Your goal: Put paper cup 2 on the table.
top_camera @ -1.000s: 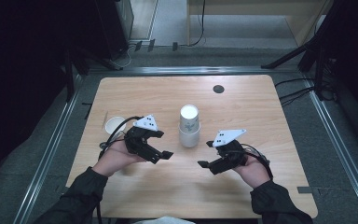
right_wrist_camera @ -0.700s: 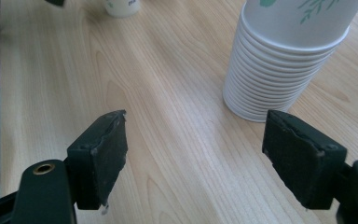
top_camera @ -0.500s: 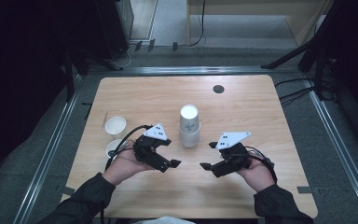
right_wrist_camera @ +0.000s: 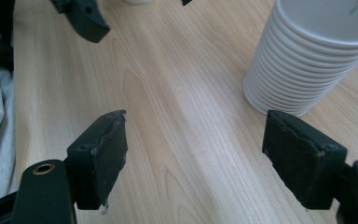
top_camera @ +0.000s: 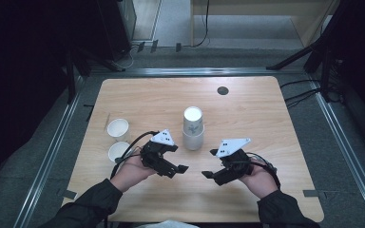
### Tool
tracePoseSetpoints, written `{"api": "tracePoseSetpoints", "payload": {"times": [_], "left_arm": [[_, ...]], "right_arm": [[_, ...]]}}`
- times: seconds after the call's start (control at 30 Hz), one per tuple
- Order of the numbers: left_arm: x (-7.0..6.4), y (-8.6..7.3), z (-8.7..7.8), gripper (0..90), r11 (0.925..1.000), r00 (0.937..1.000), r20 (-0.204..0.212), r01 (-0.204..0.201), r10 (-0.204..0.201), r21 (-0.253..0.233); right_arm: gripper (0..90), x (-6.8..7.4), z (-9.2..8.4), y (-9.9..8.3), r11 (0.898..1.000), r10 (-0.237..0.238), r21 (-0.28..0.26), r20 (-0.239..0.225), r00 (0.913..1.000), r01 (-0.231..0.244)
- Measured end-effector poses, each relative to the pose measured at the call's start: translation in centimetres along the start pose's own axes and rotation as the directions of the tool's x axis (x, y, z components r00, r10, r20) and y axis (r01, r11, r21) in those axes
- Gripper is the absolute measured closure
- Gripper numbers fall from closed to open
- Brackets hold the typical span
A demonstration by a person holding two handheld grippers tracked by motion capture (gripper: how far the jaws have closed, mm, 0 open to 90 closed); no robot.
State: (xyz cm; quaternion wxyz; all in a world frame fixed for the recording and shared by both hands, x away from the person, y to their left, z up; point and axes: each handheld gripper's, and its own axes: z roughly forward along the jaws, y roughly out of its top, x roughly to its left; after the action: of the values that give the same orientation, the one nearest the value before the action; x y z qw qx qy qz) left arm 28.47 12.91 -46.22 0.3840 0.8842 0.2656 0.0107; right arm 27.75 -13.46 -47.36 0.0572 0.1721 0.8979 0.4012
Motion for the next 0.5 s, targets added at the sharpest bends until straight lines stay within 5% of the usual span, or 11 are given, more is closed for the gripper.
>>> {"api": "tracePoseSetpoints", "payload": {"times": [0.2,0.5], "left_arm": [[0.4,-0.4,0.8,14.2,0.9995,0.9992,-0.023,0.031,-0.032,-0.003],[0.4,-0.7,1.5,14.2,0.9999,0.9987,-0.05,-0.003,0.003,0.016]], "right_arm": [[22.1,0.3,0.6,0.1,1.0,-0.007,0.014,-0.013,0.9999,0.007],[22.1,0.6,1.3,0.3,0.999,-0.026,0.031,-0.029,0.9992,0.027]]}}
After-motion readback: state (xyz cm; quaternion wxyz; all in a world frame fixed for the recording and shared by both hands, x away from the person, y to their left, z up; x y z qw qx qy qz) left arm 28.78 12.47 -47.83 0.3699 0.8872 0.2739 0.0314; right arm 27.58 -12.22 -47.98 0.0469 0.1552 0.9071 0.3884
